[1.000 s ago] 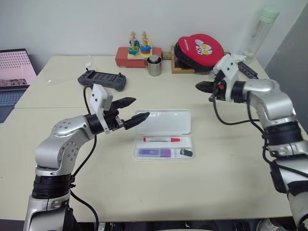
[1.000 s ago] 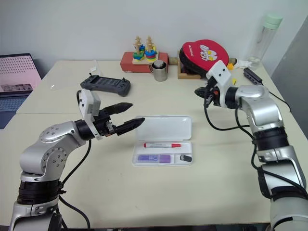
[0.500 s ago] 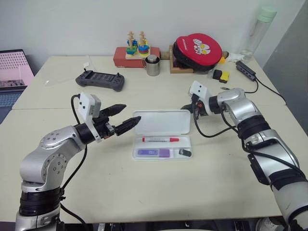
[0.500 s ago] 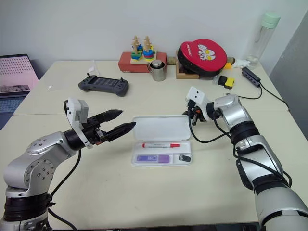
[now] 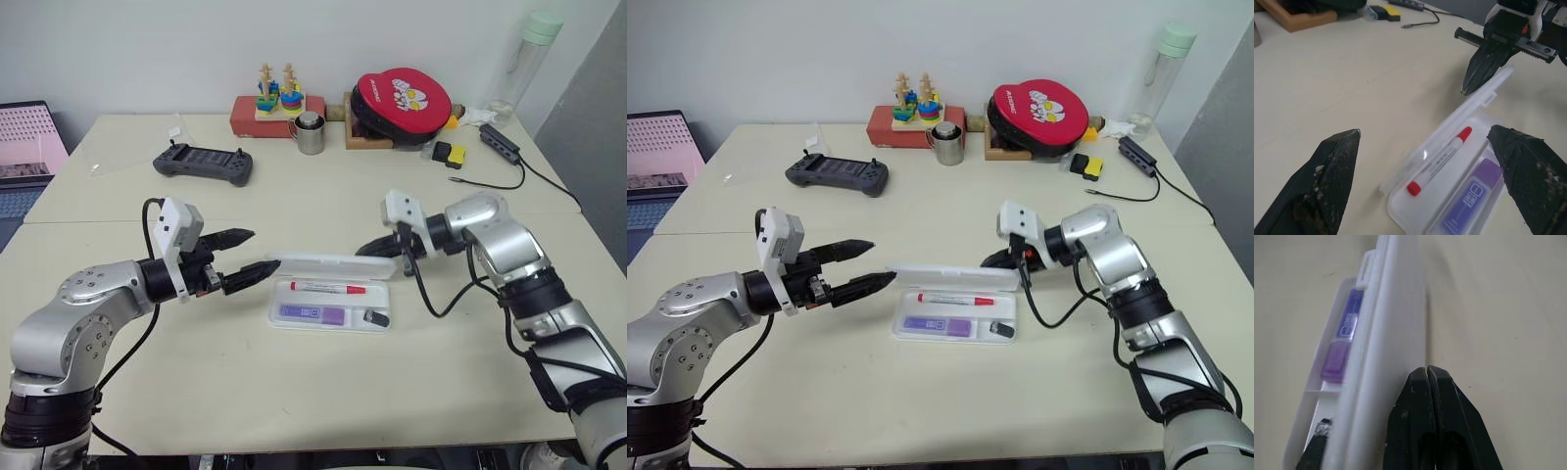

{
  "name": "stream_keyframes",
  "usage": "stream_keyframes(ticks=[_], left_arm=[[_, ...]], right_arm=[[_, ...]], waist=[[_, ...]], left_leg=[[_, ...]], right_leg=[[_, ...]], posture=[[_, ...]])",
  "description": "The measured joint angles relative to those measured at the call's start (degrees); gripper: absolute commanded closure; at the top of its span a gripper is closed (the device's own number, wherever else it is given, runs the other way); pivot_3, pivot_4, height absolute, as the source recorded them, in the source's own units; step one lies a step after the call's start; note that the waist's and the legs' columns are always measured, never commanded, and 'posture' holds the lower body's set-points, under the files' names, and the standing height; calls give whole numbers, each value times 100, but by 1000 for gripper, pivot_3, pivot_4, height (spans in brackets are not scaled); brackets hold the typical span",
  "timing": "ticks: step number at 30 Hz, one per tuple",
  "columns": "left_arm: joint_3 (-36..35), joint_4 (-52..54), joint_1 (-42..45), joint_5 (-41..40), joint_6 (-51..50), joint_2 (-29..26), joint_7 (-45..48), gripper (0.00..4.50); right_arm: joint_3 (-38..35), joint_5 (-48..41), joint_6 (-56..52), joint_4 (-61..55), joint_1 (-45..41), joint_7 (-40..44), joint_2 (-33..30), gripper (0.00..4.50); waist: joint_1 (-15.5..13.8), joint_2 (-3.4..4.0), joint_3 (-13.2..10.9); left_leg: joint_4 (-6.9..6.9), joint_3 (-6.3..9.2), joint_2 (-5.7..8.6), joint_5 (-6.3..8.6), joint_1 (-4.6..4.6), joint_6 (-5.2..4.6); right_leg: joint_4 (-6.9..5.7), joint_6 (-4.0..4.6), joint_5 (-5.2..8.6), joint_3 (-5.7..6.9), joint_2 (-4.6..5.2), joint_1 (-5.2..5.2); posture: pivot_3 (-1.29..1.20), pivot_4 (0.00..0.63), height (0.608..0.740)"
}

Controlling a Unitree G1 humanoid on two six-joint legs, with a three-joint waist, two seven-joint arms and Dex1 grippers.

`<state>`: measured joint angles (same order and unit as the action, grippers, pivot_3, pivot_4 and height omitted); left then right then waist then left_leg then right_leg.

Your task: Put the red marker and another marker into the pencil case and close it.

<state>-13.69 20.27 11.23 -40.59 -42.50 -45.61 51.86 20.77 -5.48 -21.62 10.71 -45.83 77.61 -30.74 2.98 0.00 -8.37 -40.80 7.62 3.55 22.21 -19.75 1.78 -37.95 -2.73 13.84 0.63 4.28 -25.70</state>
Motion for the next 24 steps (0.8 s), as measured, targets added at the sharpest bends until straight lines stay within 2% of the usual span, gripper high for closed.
stream_keyframes(ticks=[8,14,19,23,24], left_arm=[[231,247,-336,32,-50,-419,514,0],[312,189,-205,95,21,-463,577,0],[156,-630,676,129,36,352,-391,0],[94,-1346,1076,576,342,675,-1049,0],[119,-1488,1099,693,443,684,-1101,0]], right_arm=[[618,653,122,-902,499,-265,-167,4474],[490,652,-27,-1134,742,-451,-178,4474],[-300,-171,-805,-1318,1217,-706,9,4474],[-1473,-884,-1507,-1621,1387,-1308,13,3806],[-1687,-977,-1633,-1626,1401,-1445,10,3512]], waist=[[-40,-2,3],[-76,-3,5],[-134,-7,2],[-135,-5,2],[-135,-5,2]], left_leg=[[1,-2,-2,0,6,0],[10,-2,-3,1,40,0],[2,0,-2,0,35,0],[5,1,2,1,35,0],[6,3,1,1,35,1]], right_leg=[[4,0,0,-1,-3,7],[12,1,1,-3,-6,42],[8,1,0,-3,-8,37],[8,0,0,1,-5,34],[9,0,0,1,-5,35]], posture=[[0,150,740],[0,150,740],[0,150,740],[0,150,740],[0,150,740]])
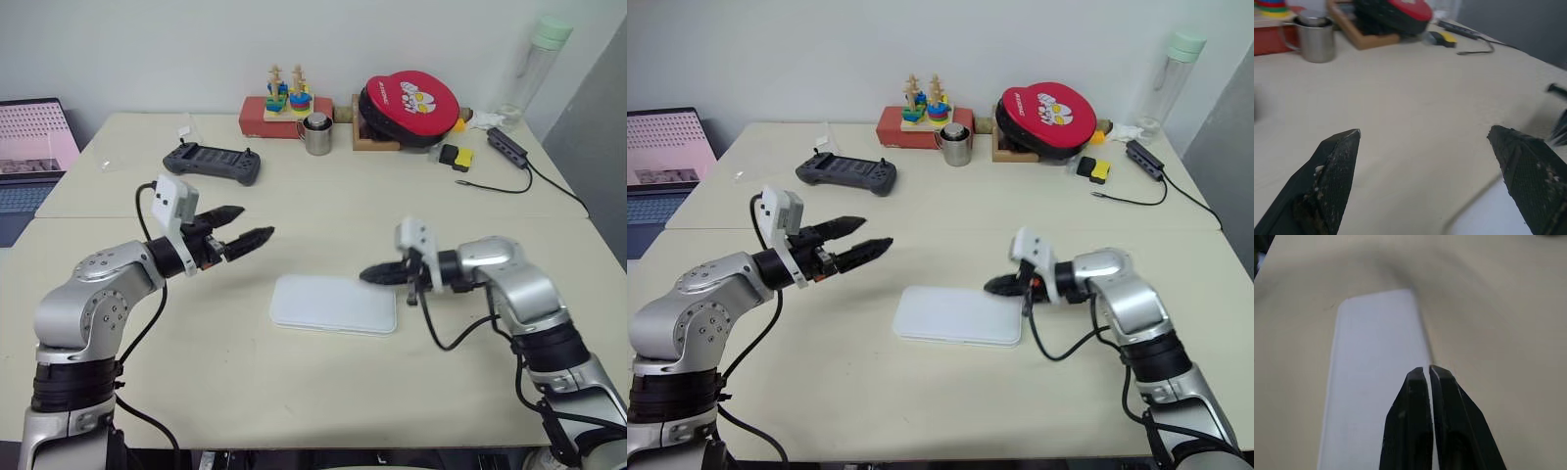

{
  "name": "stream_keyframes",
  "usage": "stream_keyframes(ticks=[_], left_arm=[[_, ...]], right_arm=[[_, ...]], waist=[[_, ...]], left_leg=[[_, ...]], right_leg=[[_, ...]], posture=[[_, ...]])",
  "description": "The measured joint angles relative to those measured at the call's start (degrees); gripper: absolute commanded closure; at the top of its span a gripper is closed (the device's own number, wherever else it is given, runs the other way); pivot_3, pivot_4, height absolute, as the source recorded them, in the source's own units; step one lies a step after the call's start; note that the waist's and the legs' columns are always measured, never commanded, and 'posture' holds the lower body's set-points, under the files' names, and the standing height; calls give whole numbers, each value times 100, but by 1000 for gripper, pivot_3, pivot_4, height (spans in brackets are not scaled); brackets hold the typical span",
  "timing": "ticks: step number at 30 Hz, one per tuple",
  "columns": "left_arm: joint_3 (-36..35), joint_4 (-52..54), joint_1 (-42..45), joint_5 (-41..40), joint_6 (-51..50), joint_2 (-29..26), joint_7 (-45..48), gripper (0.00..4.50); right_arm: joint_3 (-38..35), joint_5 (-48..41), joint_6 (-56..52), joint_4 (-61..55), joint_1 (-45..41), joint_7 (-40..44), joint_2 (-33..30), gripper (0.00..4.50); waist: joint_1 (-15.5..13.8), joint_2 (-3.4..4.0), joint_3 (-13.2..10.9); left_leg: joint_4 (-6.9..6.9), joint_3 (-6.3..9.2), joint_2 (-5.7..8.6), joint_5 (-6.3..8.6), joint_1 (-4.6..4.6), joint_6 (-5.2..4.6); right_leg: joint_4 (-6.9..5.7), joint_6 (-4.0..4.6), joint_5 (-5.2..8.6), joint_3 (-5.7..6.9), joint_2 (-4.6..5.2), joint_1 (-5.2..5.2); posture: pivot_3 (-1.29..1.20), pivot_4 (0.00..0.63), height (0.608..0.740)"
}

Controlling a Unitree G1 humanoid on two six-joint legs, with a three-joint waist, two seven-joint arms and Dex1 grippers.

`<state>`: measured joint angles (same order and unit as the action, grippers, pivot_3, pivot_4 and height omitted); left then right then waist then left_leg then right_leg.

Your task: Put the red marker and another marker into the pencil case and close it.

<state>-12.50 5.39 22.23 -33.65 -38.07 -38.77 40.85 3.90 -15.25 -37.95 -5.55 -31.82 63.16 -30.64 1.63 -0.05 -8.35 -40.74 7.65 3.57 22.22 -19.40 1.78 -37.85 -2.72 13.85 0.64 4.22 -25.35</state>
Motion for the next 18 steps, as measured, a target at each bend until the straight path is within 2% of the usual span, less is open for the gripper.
stream_keyframes(ticks=[4,6,14,18], left_arm=[[95,-858,14,538,493,35,-139,0],[90,-938,-64,604,587,25,-121,0],[81,-1063,-125,718,750,9,-1,0],[82,-1049,-129,729,745,10,-1,0]], right_arm=[[-1075,-174,-490,88,319,-999,-127,2435],[-1286,-178,-589,78,532,-1236,-218,1890],[-1460,-406,-869,-264,940,-1677,-366,46],[-1460,-473,-881,-311,940,-1827,-387,46]], waist=[[0,0,0],[0,0,0],[11,1,0],[4,0,0]], left_leg=[[1,-4,1,0,-1,0],[2,-4,1,0,-1,0],[1,-9,-2,0,-1,0],[1,-7,-1,0,-1,0]], right_leg=[[-1,0,0,-2,1,-2],[-1,0,0,-3,3,-2],[-3,0,0,-7,2,-2],[-3,0,0,-6,3,-2]], posture=[[0,150,740],[0,150,740],[0,150,740],[0,150,740]])
